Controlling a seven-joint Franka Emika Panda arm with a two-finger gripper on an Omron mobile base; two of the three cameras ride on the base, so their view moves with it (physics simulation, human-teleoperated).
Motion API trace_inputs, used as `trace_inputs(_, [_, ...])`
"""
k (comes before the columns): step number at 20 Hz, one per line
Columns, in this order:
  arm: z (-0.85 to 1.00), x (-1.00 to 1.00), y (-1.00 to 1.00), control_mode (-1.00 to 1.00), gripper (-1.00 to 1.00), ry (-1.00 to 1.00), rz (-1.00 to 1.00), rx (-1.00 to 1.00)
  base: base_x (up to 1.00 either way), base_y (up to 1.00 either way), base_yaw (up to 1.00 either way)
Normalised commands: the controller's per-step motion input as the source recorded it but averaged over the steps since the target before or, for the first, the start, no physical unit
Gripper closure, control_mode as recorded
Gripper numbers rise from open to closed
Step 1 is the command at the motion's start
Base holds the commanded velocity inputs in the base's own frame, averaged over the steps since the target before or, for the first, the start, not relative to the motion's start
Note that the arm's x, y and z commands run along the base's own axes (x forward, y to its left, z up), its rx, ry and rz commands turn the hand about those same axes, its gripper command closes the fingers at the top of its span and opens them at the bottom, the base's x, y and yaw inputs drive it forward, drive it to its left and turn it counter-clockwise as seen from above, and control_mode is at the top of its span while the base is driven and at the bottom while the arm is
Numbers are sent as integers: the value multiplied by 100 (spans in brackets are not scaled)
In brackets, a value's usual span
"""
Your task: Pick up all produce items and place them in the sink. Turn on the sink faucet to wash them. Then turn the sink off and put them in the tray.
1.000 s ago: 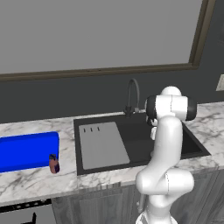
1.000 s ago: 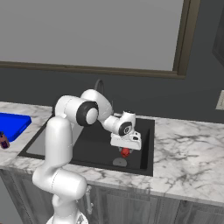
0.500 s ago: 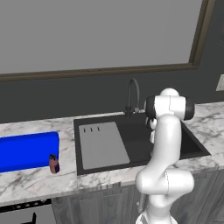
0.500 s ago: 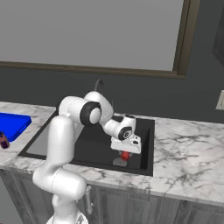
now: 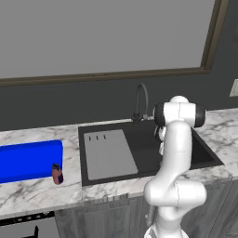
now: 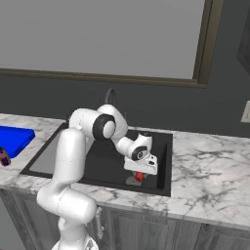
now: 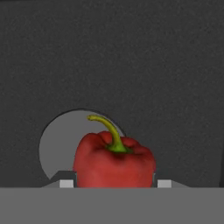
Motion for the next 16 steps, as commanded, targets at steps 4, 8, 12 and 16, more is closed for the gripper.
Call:
trace_inputs(4, [-21,3,0,-100,100,-4,0,0,0,0,0])
trace_inputs(8, [-23,6,0,-100,100,-3,0,0,0,0,0])
trace_inputs(12, [-23,1,0,-100,100,-3,0,1,0,0,0])
trace_inputs(16, [-21,0,0,-100,-100,-2,0,1,0,0,0])
